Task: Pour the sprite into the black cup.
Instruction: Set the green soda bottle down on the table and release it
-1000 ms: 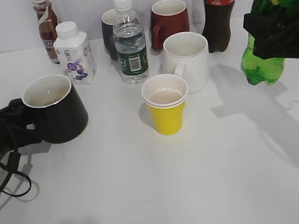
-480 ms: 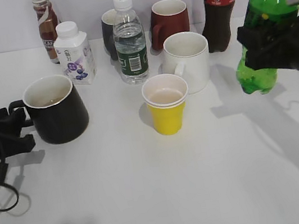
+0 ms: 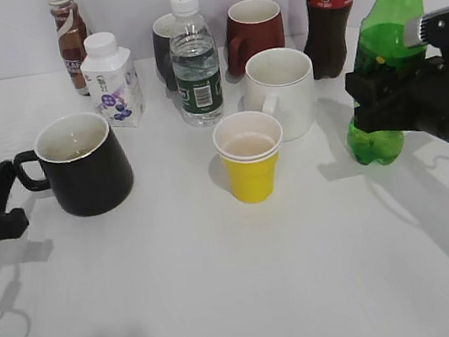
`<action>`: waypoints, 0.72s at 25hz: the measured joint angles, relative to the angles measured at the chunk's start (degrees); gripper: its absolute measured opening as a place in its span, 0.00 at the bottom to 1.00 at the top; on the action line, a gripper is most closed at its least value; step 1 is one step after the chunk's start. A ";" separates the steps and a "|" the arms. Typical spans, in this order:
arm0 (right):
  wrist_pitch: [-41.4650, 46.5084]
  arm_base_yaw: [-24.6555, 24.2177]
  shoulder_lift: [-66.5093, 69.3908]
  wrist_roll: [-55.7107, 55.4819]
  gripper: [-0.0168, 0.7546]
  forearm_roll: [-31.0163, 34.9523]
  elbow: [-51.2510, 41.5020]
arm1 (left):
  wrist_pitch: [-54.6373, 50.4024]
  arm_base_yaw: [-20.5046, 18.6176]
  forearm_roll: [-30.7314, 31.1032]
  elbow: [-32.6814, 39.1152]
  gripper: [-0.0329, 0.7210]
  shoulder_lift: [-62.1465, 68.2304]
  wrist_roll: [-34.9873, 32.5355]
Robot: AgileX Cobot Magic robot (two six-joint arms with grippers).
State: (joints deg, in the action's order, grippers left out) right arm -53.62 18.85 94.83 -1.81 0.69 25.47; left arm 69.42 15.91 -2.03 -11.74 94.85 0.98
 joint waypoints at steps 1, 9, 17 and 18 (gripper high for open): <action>-0.08 0.00 0.00 0.00 0.54 0.00 -0.14 | -0.06 0.00 0.00 0.13 0.41 -0.65 0.00; -1.07 0.00 0.00 -0.11 0.77 0.06 -0.15 | 0.03 0.00 0.74 0.27 0.41 -3.75 0.00; 0.63 0.00 -8.89 1.17 0.83 -0.05 2.94 | -6.99 0.00 1.62 0.32 0.41 -15.40 0.00; 3.57 0.00 -11.33 1.23 0.83 -0.13 4.49 | -11.91 0.00 1.62 -0.03 0.41 -19.03 0.00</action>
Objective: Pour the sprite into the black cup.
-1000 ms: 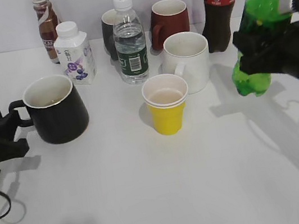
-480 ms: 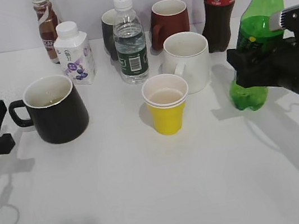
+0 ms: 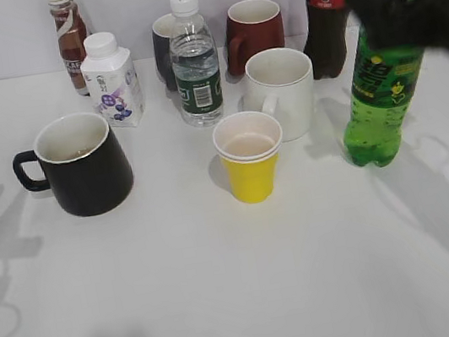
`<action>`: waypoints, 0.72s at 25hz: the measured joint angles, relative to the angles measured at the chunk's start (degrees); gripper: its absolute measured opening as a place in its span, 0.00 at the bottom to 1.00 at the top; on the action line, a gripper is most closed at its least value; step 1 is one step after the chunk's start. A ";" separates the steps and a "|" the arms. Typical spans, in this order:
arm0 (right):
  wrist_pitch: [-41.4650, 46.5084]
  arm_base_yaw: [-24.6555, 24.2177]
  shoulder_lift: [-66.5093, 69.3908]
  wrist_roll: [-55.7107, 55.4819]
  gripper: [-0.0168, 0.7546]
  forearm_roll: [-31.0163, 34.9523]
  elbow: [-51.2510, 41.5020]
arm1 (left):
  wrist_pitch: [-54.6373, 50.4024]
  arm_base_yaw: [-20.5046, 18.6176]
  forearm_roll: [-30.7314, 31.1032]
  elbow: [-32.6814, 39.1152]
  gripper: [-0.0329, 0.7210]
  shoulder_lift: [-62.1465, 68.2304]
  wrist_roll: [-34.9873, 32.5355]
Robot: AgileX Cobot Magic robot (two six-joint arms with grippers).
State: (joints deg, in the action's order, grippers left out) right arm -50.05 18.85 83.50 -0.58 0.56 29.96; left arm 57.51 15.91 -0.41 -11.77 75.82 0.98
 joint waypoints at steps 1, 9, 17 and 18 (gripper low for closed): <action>4.09 0.00 -3.03 0.00 0.83 -0.56 1.45 | -5.47 0.00 -0.36 -0.90 0.41 -4.16 0.00; 32.69 0.00 -26.19 0.14 0.83 -8.35 9.89 | -66.74 0.00 -1.64 -17.53 0.41 -37.88 0.00; 76.28 0.00 -48.92 -0.07 0.83 -5.53 10.07 | -97.67 0.00 1.84 -22.92 0.41 -57.58 0.01; 81.81 0.00 -51.12 -0.07 0.83 -5.19 10.07 | -101.52 0.00 1.85 -22.93 0.41 -59.53 0.01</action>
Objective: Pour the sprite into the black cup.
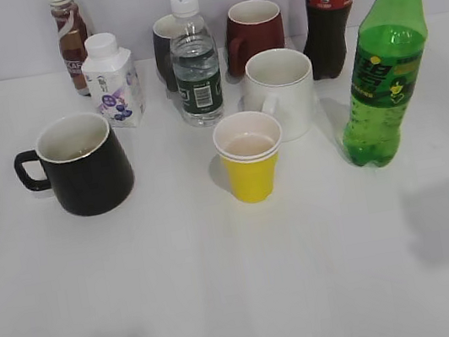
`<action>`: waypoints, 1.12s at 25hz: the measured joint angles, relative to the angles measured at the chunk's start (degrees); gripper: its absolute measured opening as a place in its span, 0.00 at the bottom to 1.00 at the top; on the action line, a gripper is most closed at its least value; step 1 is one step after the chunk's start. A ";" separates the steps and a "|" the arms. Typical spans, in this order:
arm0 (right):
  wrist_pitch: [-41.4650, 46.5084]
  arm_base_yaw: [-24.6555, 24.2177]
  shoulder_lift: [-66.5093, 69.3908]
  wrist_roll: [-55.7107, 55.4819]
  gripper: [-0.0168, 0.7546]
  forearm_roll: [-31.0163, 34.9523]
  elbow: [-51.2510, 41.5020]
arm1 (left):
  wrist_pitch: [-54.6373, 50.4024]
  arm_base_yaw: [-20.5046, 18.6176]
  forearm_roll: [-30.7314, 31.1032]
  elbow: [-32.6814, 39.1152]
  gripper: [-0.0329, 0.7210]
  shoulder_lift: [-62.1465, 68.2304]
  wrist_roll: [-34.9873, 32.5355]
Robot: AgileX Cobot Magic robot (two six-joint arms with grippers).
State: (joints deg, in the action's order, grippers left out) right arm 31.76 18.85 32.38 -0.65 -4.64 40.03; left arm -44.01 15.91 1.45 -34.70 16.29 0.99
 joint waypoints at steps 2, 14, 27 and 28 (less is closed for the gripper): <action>11.92 0.00 -5.17 0.00 0.82 0.49 0.00 | -6.60 0.00 0.16 0.00 0.42 -3.57 0.00; 37.11 0.00 -27.62 0.13 0.79 3.49 -8.35 | -25.30 0.00 2.31 1.66 0.57 -16.66 4.24; 28.58 0.00 -28.90 -0.06 0.79 5.63 -11.40 | -17.36 0.00 2.93 4.89 0.57 -16.72 4.26; 28.58 0.00 -28.90 -0.06 0.79 5.63 -11.40 | -17.29 0.00 2.93 4.89 0.57 -16.72 4.26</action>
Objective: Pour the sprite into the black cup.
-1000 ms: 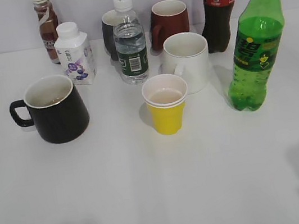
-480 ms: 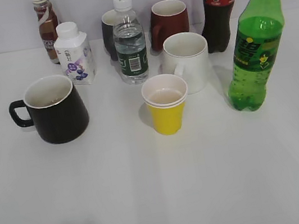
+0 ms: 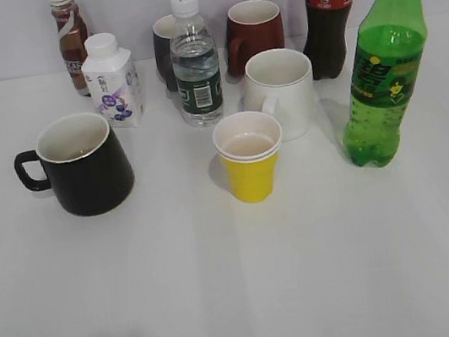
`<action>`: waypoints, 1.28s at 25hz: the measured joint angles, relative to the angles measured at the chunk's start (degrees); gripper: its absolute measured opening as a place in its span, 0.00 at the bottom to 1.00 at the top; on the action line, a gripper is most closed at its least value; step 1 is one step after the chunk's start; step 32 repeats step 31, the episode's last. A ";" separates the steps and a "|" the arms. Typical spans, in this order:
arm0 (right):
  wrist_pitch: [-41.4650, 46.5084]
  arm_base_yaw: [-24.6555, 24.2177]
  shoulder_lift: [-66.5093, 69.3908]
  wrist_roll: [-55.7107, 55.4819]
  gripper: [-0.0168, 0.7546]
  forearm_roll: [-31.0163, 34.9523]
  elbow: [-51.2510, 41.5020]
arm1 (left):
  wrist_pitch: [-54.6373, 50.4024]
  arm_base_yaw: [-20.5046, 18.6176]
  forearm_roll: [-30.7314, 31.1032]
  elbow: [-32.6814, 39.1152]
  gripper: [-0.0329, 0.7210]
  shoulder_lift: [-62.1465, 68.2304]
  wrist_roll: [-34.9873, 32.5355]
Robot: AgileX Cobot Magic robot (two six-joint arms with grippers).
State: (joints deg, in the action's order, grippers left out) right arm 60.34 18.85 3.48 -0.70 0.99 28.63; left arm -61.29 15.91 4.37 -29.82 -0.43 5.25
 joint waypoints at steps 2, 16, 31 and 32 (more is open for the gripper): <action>-0.13 -0.07 0.00 0.00 0.79 0.05 0.00 | 0.01 0.00 0.02 0.00 0.57 0.00 0.00; -0.72 -17.53 -3.90 -0.07 0.79 0.22 -0.06 | 0.20 -13.94 0.24 0.10 0.51 0.00 0.00; -0.72 -17.53 -3.96 -0.12 0.79 0.22 -0.06 | 0.20 -13.94 0.24 0.11 0.36 0.00 0.05; -0.72 -17.53 -3.96 -0.12 0.79 0.22 -0.06 | 0.20 -13.94 0.24 0.11 0.36 0.00 0.05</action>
